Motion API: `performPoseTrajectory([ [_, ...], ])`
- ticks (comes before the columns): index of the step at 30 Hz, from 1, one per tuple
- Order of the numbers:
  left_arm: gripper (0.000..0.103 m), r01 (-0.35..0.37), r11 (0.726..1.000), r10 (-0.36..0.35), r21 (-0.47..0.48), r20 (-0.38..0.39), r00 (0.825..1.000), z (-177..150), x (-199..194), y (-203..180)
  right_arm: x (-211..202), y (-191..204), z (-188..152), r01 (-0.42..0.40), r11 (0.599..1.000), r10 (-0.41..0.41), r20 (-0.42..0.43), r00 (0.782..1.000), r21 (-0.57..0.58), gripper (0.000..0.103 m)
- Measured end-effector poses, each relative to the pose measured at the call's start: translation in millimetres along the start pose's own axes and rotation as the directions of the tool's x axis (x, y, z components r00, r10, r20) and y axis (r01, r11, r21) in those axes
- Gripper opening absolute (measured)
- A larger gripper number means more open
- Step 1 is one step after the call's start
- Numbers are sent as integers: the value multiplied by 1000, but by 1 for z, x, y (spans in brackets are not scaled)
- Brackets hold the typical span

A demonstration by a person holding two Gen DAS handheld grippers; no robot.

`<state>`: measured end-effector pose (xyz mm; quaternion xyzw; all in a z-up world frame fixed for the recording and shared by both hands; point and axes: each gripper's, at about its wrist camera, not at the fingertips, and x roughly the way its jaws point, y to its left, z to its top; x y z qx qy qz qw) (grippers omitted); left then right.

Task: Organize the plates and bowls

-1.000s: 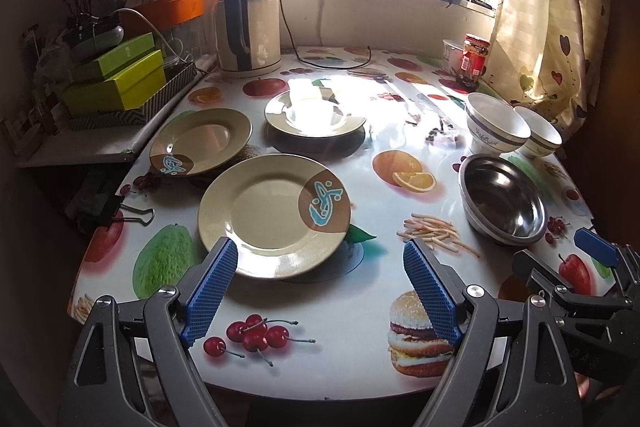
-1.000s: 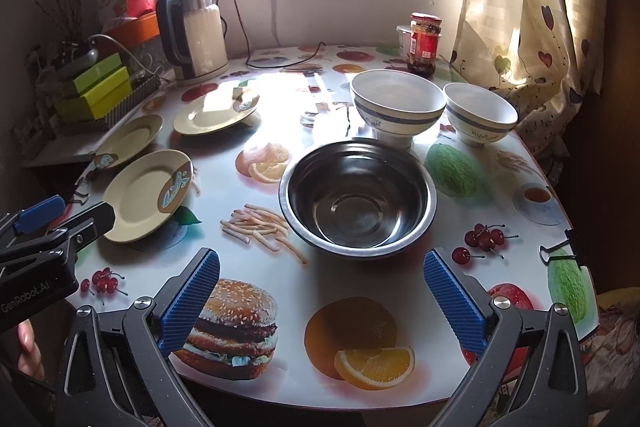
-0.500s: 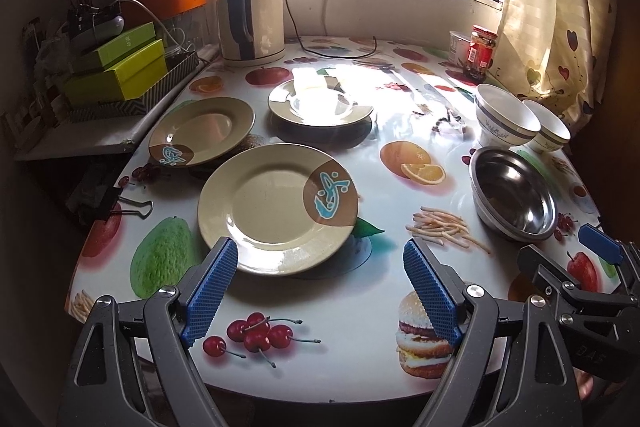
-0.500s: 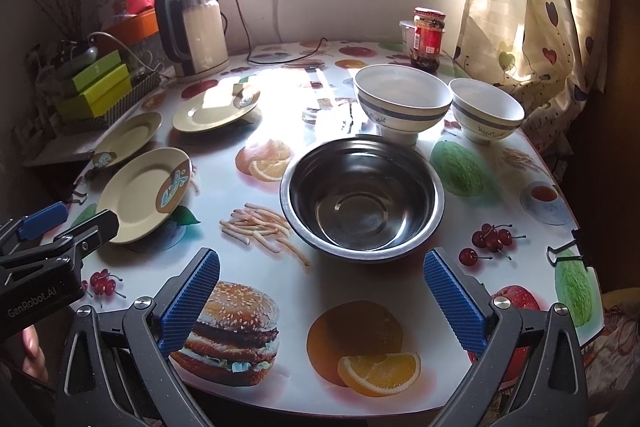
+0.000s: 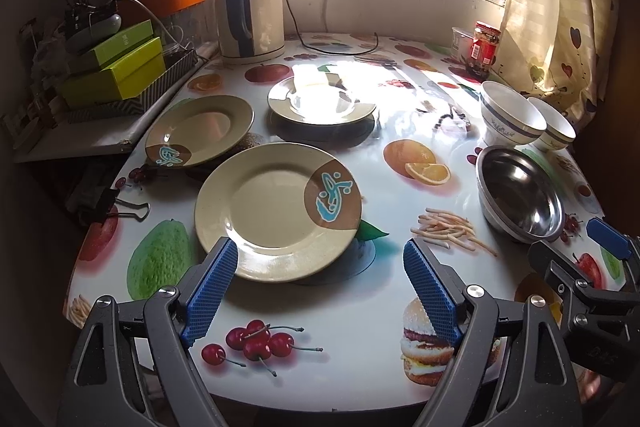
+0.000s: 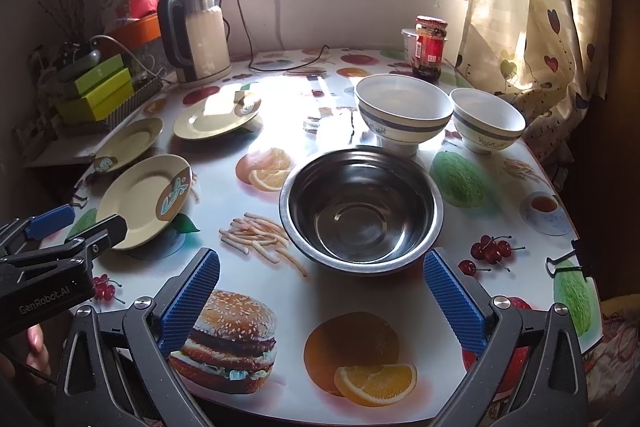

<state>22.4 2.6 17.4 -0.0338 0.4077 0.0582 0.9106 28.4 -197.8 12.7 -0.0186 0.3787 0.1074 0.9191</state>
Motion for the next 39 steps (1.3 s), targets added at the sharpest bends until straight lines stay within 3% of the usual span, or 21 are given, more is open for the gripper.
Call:
performPoseTrajectory([
  [9, 85, 66, 997, -67, -33, -22, 998, 15, 13, 17, 10, 6, 31, -47, 998, 47, 13, 999, -38, 103],
  [22, 85, 115, 990, -116, -86, -18, 993, 78, 56, 61, 54, 14, 110, -115, 993, 116, 30, 993, -39, 102],
  [26, 73, 164, 980, -171, -117, -49, 984, 97, 74, 70, 73, 19, 129, -137, 990, 138, 13, 990, -40, 101],
  [33, 64, 143, 982, -154, -126, -85, 984, 122, 107, 75, 120, 26, 156, -135, 990, 133, -58, 989, -31, 85],
  [36, 52, 155, 978, -170, -137, -106, 980, 129, 125, 77, 144, 30, 163, -157, 988, 157, -107, 982, 13, 78],
  [39, 49, 142, 980, -158, -137, -113, 981, 134, 136, 77, 166, 34, 166, -158, 986, 164, -142, 976, 48, 70],
])
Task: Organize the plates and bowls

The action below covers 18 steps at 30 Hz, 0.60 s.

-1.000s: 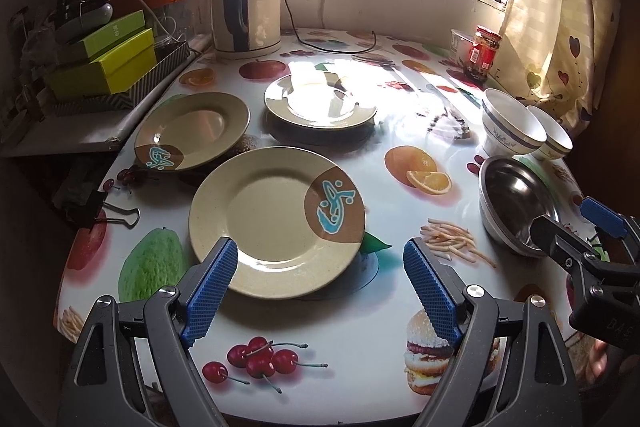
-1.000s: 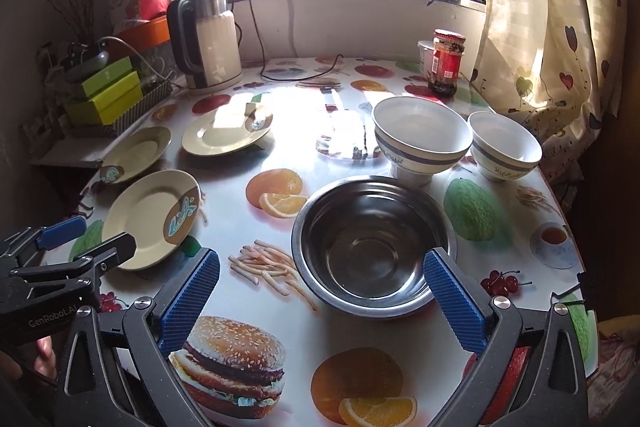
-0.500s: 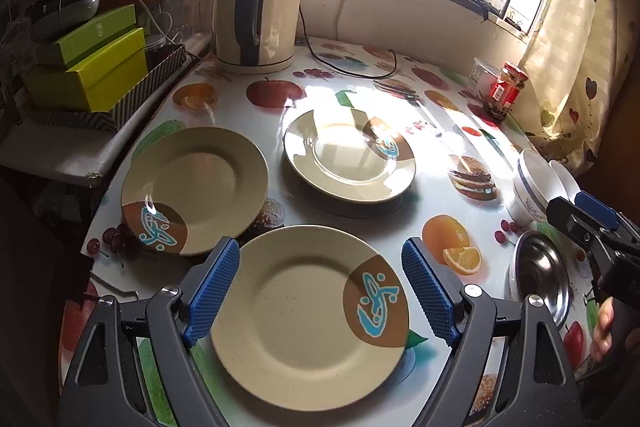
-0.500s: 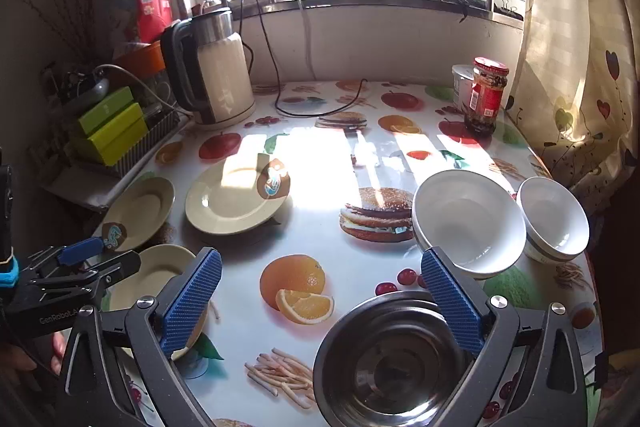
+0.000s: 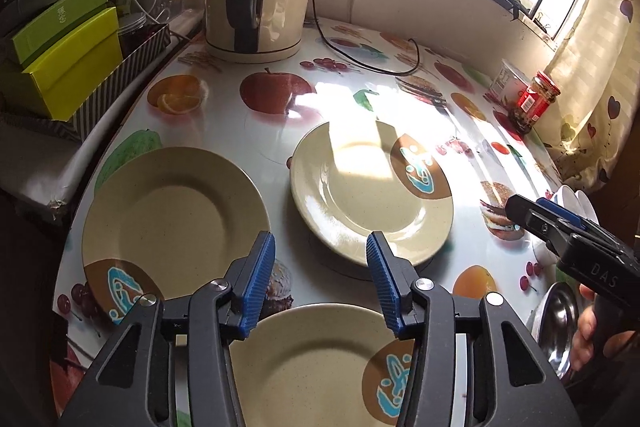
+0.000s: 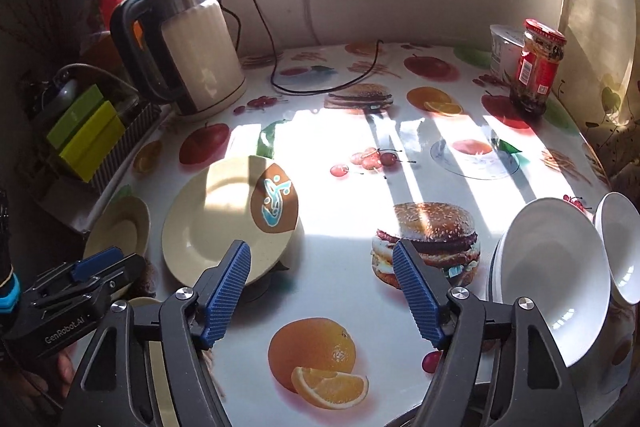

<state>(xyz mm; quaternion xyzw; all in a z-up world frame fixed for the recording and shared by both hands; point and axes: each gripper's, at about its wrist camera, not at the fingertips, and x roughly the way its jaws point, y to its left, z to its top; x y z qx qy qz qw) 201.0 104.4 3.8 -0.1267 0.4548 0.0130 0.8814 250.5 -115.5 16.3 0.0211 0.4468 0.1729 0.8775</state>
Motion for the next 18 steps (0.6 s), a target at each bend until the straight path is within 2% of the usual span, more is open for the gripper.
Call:
performPoseTrajectory([
  [3, 49, -9, 1000, 9, 3, -6, 1000, 7, 10, 0, 17, 3, 3, 4, 1000, -4, -21, 1000, 8, 65],
  [5, 48, -5, 1000, 4, -30, -32, 999, 13, 20, 5, 26, 4, 4, 8, 1000, -7, -27, 1000, 7, 64],
  [12, 48, -10, 998, 7, -56, -48, 999, 21, 39, 6, 54, -4, 9, -17, 996, 24, -71, 997, 89, 57],
  [18, 48, -12, 999, 9, -47, -59, 998, 23, 47, 3, 66, -3, 12, -17, 996, 25, -80, 996, 90, 56],
])
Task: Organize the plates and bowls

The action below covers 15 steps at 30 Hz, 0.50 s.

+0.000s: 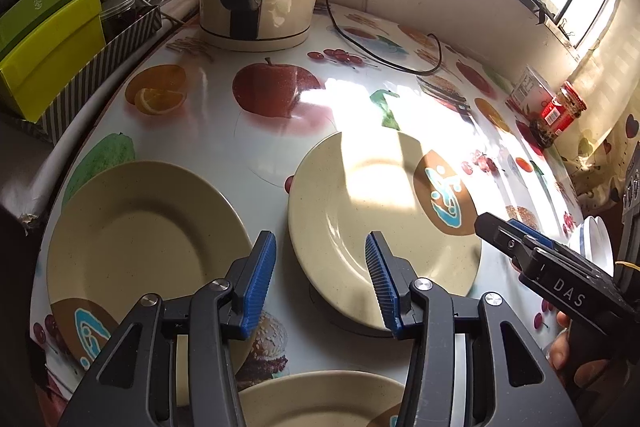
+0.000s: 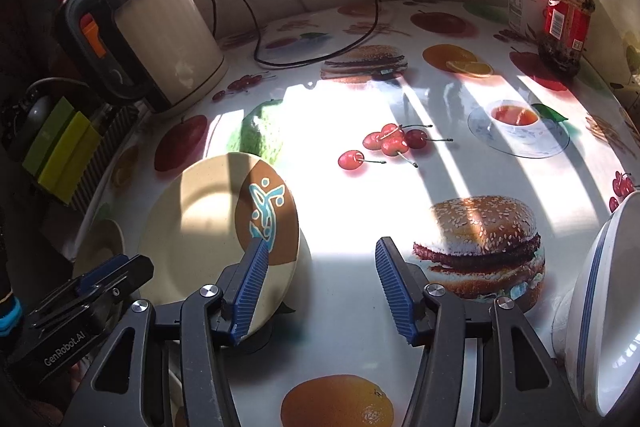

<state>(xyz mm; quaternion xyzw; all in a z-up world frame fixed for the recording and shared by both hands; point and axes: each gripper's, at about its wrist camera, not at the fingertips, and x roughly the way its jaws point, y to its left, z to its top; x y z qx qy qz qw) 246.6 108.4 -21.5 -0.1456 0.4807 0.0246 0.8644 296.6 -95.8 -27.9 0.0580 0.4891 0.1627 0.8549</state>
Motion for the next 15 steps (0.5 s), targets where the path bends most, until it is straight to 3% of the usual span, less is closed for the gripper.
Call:
performPoseTrajectory([
  [6, 48, 16, 1000, -16, -3, 0, 1000, 1, 2, 0, 9, 0, 2, -10, 1000, 10, -13, 1000, -1, 47],
  [8, 40, 12, 1000, -12, 8, -8, 1000, 2, 4, -1, 11, -1, 3, -18, 1000, 18, -18, 1000, 9, 46],
  [15, 38, 17, 1000, -18, -12, -23, 1000, 2, 10, 2, 14, 1, 4, -30, 1000, 30, -20, 999, 6, 43],
])
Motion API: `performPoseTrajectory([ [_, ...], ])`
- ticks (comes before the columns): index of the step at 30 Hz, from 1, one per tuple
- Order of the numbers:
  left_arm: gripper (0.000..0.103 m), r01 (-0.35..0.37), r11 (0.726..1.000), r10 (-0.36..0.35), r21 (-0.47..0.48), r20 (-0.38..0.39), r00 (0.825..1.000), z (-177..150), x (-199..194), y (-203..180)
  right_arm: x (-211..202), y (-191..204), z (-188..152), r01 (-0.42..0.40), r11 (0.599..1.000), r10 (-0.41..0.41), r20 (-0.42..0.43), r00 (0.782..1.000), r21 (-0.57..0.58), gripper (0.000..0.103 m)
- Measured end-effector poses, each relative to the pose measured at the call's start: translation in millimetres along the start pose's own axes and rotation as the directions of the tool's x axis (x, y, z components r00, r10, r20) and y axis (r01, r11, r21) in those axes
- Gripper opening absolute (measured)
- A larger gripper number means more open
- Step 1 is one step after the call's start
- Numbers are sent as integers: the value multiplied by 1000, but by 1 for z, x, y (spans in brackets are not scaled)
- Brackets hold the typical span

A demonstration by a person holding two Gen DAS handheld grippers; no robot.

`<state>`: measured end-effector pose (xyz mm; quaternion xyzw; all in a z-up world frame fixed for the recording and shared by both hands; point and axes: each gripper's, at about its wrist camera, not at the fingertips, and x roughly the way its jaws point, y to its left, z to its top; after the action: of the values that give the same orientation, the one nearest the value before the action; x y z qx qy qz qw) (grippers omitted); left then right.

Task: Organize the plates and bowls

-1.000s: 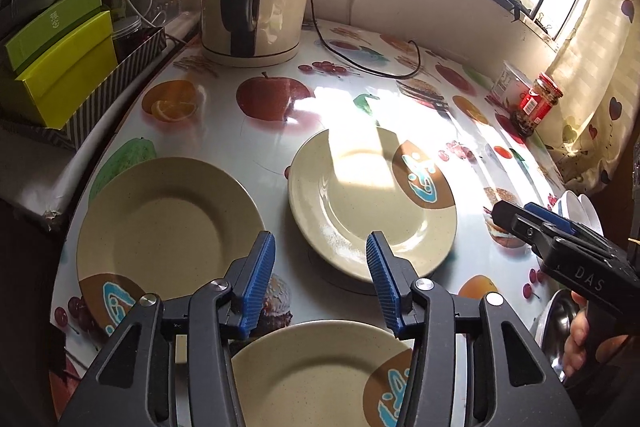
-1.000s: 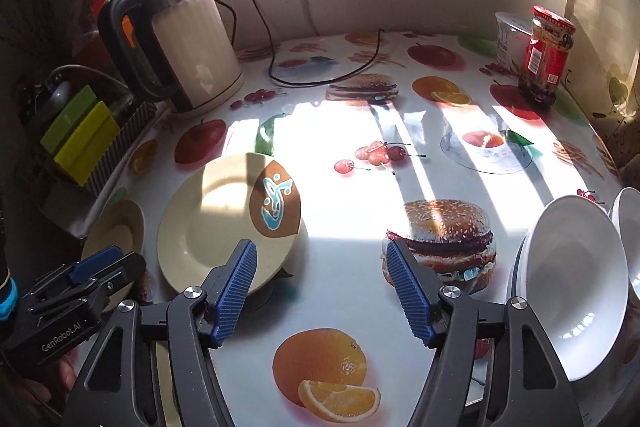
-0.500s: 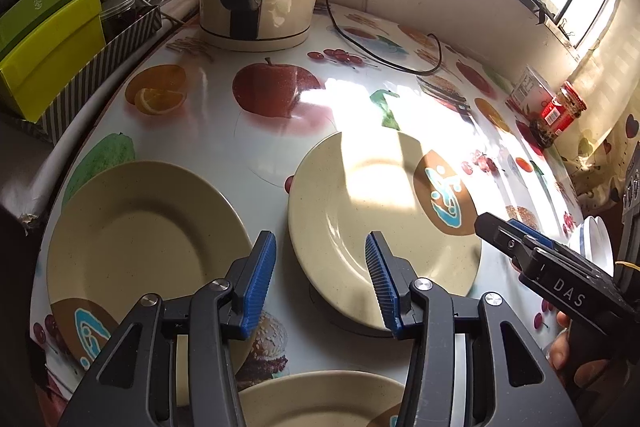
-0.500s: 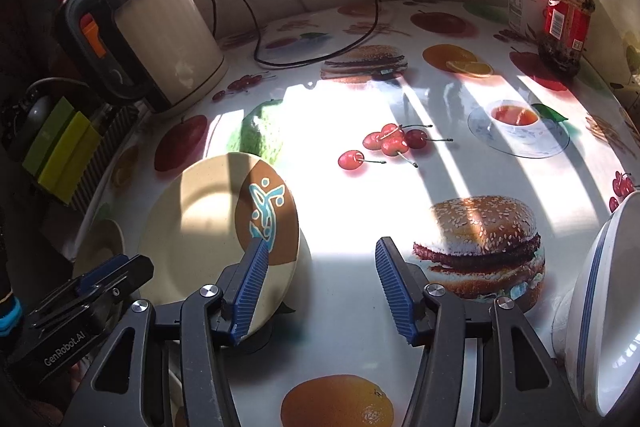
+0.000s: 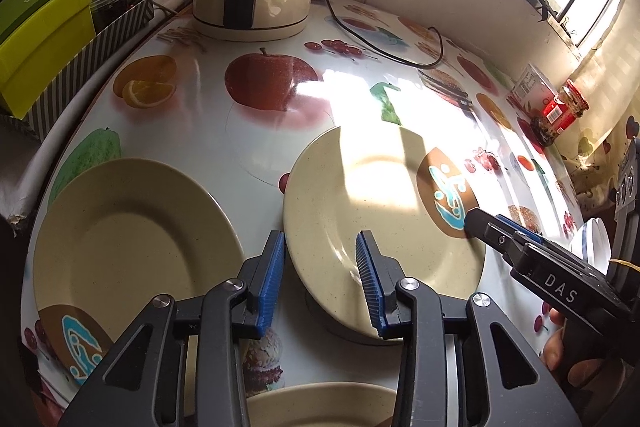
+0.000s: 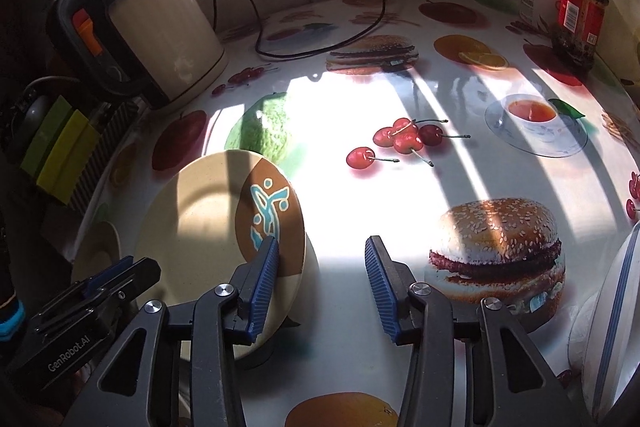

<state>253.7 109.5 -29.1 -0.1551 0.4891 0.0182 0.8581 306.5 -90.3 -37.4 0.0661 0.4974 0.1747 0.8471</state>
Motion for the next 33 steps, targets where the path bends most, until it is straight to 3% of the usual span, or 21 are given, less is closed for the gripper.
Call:
performPoseTrajectory([
  [5, 27, -13, 1000, 13, -10, 2, 1000, 1, 2, 3, 1, 5, 1, -16, 1000, 16, 3, 1000, -15, 30],
  [15, 26, -16, 1000, 16, -9, 5, 1000, 1, 2, 3, 3, 9, 2, -51, 998, 51, 2, 999, -20, 17],
  [33, 26, -27, 1000, 27, 15, 38, 999, -8, -17, -4, -15, 13, -5, -49, 999, 49, 17, 999, -16, 17],
])
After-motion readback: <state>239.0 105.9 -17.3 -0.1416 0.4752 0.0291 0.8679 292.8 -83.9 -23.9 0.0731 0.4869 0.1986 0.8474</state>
